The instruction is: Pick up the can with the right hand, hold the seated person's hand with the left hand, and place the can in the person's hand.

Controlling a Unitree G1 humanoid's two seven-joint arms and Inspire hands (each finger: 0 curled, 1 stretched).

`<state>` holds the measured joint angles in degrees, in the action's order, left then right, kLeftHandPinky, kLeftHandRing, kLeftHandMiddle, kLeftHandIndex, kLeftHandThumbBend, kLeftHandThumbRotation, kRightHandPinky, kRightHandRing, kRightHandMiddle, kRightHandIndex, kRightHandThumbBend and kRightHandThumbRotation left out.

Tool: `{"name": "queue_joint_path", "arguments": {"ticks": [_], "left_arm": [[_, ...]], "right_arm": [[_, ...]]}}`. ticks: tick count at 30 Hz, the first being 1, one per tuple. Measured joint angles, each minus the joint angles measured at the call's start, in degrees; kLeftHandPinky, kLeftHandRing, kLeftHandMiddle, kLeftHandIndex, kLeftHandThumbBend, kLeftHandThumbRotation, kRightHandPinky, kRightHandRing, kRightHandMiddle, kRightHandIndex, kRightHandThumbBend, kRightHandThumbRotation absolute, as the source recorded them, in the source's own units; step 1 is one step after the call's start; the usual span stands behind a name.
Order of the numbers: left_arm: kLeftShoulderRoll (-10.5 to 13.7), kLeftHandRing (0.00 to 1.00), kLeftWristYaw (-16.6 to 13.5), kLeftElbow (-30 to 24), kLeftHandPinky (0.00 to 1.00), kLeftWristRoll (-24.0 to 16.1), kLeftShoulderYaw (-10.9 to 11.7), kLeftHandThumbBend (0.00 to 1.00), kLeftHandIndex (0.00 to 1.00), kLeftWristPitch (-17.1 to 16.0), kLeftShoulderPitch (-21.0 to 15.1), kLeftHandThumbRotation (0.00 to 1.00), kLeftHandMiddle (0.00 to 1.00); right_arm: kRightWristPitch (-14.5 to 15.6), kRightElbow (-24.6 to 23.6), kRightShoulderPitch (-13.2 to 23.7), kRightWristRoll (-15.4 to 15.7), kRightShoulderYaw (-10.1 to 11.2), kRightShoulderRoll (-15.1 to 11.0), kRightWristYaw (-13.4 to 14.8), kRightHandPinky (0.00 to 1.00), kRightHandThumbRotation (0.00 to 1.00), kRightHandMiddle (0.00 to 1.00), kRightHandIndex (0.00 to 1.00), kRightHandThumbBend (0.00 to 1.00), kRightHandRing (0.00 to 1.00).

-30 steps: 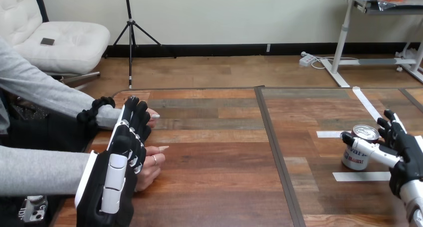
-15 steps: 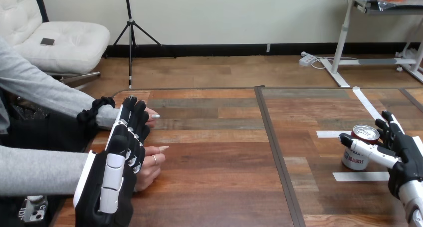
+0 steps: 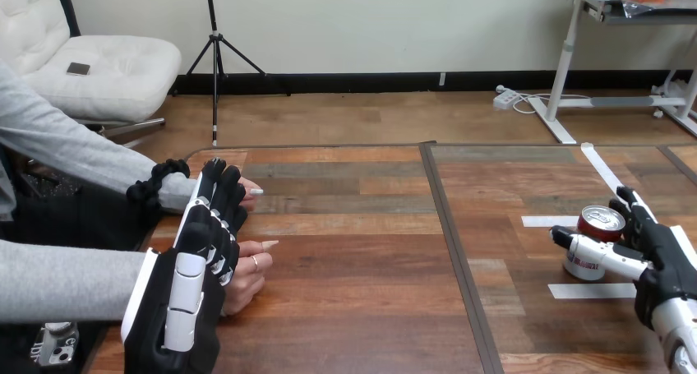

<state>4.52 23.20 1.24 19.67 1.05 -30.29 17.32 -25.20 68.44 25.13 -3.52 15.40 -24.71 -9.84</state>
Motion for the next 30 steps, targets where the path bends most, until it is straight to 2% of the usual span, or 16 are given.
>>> {"name": "queue_joint_path", "arguments": {"ticks": [18,30], "left_arm": [[0.1,1.0,0.4,0.0,1.0,0.1,0.0,0.65,1.0,0.0,0.0,0.94,1.0],[0.2,1.0,0.4,0.0,1.0,0.1,0.0,0.65,1.0,0.0,0.0,0.93,1.0]], "right_arm": [[0.8,0.8,0.0,0.0,-0.3,0.0,0.1,1.0,0.09,0.96,0.97,1.0,1.0],[0.9,1.5,0.0,0.1,-0.5,0.0,1.1,0.99,0.07,0.92,0.94,1.0,0.96]]}}
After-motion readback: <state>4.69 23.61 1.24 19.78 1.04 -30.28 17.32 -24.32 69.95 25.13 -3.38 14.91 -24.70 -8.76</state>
